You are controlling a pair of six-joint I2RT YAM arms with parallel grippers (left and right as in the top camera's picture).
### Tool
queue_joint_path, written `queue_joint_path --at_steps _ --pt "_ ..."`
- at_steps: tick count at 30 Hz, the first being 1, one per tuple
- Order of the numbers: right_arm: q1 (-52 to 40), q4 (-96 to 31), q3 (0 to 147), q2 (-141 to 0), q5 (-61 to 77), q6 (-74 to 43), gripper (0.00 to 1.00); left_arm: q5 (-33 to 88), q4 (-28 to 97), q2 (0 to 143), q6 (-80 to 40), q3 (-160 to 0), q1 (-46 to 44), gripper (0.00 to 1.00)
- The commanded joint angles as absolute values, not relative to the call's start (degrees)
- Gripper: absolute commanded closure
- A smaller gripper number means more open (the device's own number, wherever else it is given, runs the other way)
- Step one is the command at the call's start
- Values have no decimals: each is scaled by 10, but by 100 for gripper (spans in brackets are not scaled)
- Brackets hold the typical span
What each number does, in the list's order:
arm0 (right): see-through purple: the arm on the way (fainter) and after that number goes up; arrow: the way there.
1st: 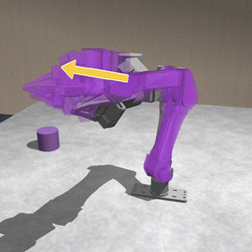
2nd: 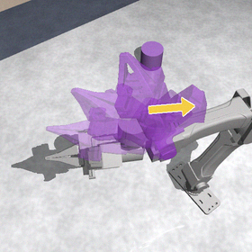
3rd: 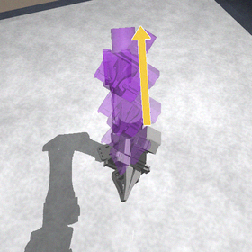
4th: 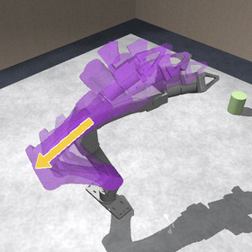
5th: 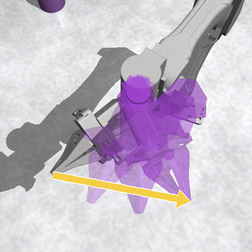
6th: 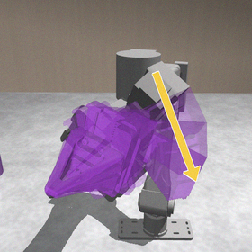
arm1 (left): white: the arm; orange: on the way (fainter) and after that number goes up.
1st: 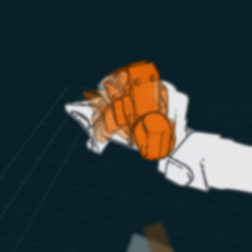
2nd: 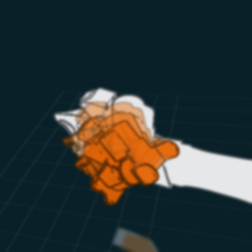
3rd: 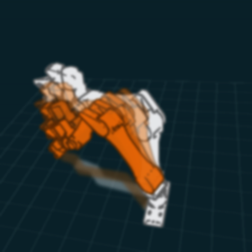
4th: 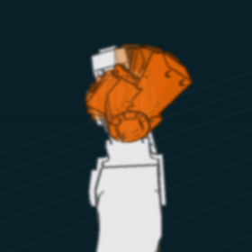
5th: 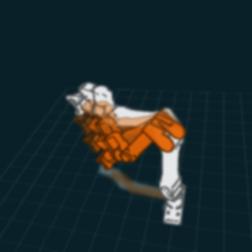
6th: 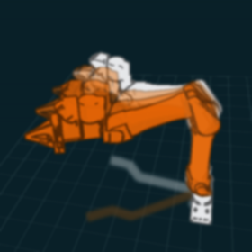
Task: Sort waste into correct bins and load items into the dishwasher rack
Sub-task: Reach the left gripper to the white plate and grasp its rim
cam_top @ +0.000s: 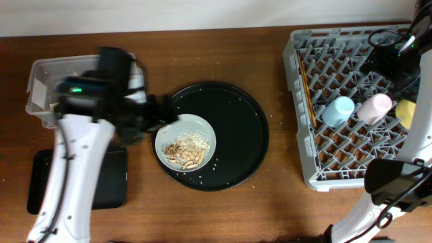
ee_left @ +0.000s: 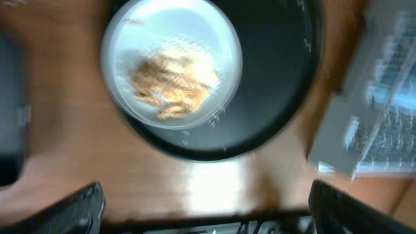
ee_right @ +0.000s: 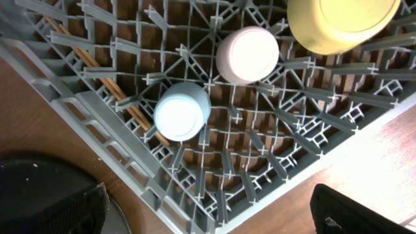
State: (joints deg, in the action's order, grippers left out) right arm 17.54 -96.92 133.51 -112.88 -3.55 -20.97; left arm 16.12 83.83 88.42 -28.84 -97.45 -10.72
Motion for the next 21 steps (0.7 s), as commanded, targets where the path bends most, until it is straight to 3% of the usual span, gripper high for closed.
queue_joint_path --at_steps 1,6,10,13,16,19,20,21 --pt "173 -973 1337 -1123 -37 -213 2 109 703 879 -248 -935 -232 0" --pt "173 -973 1337 -1123 -37 -213 2 51 652 916 -257 -917 -343 1" --pt "173 -973 1337 -1123 -37 -213 2 -121 645 1052 -402 -917 -401 0" --pt "173 -973 1337 -1123 -37 -213 2 -138 626 1150 -443 -917 -405 1" --pt "173 -973 1337 -1123 -37 -213 2 -155 593 1214 -472 -917 -405 27" --pt "173 -973 1337 -1123 -37 -213 2 -178 573 1228 -484 -917 -405 36" --pt "173 -973 1337 -1123 -37 -213 2 -178 570 1229 -484 -917 -405 47" --pt "173 -973 1337 -1123 -37 -213 2 -178 565 1229 -484 -917 -405 48"
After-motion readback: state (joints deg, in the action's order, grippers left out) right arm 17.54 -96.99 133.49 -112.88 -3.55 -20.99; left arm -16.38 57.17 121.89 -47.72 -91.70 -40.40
